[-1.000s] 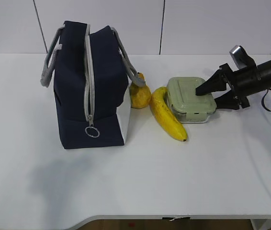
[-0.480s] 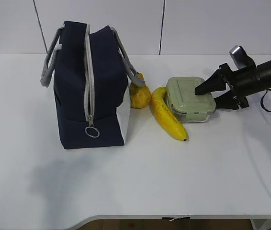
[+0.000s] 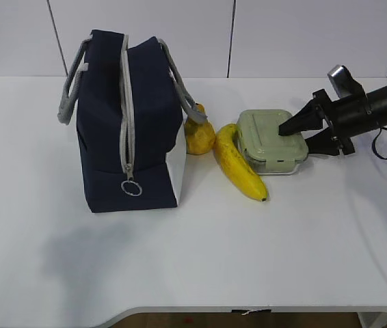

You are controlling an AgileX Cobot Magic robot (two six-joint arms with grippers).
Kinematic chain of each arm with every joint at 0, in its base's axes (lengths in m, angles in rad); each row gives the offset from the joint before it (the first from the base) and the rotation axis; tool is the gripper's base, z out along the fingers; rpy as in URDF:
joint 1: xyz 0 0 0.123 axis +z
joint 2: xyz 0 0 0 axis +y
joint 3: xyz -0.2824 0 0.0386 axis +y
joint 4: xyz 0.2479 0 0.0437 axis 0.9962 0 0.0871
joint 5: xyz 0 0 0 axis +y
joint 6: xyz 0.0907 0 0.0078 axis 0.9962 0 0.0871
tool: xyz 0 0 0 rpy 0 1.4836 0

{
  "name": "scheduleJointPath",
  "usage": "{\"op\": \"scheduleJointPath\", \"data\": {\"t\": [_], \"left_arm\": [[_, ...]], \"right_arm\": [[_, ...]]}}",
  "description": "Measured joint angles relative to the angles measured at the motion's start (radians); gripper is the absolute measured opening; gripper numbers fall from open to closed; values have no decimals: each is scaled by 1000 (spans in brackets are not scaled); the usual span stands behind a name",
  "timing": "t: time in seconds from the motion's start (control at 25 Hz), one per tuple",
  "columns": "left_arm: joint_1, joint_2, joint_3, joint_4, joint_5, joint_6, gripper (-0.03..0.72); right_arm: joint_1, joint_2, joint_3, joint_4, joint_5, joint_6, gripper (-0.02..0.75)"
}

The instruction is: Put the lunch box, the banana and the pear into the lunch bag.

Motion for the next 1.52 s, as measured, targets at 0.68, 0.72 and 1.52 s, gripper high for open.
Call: {"op": "scheduleJointPath", "data": {"t": [0.68,0.72,1.52], "left_arm": [[0,0,0,0,-29,0,488],[0,0,0,0,-31,0,488],[0,0,0,0,-49,0,488]], "right_arm": [[0,0,-2,-6,10,26,400],[0,0,-2,-6,12,26,398],[0,0,-2,-8,12,28,384]]}}
